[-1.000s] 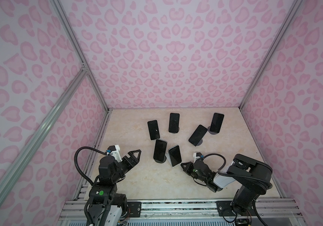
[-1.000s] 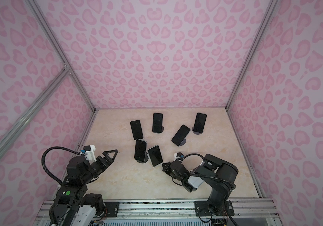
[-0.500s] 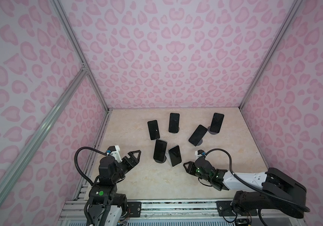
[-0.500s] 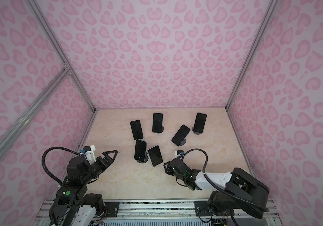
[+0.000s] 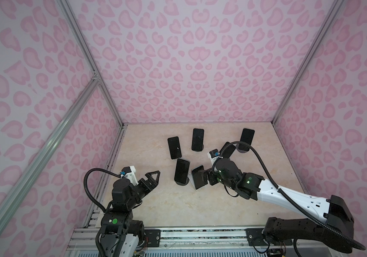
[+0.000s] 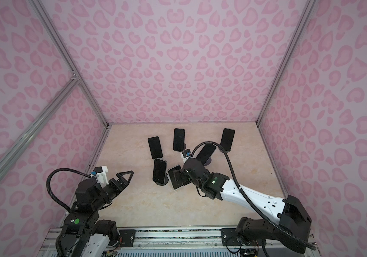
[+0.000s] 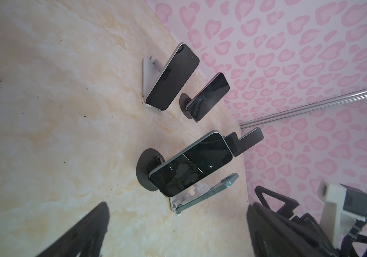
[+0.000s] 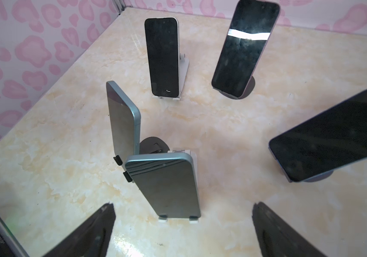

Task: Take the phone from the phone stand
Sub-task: 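Reach the right gripper over the pale green phone and close on its top edge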

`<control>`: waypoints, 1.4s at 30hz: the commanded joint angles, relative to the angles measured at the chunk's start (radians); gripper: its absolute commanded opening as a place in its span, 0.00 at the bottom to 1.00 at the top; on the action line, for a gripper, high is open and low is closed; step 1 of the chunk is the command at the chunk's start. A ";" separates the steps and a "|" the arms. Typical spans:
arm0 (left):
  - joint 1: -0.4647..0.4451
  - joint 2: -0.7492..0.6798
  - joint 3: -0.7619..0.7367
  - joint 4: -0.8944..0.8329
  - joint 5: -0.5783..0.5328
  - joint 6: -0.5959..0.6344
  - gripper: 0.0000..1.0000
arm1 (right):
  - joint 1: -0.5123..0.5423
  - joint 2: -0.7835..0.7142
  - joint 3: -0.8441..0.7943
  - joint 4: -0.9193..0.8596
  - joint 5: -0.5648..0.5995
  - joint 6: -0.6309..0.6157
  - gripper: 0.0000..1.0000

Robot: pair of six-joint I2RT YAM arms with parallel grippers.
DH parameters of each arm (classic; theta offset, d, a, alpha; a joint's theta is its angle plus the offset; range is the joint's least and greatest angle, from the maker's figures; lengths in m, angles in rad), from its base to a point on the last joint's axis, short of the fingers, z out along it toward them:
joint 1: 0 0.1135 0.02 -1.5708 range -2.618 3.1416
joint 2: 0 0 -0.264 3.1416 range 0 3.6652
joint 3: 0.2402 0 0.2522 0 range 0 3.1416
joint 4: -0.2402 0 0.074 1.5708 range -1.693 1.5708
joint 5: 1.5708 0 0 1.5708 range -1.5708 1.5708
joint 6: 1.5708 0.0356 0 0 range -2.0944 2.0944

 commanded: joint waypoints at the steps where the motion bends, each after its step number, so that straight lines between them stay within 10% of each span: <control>1: 0.001 -0.009 0.005 -0.004 -0.012 0.002 1.00 | 0.000 0.053 0.043 -0.005 -0.029 -0.103 0.99; 42: 0.002 -0.006 -0.010 -0.009 -0.029 0.011 1.00 | 0.021 0.245 0.072 0.144 0.049 0.013 0.90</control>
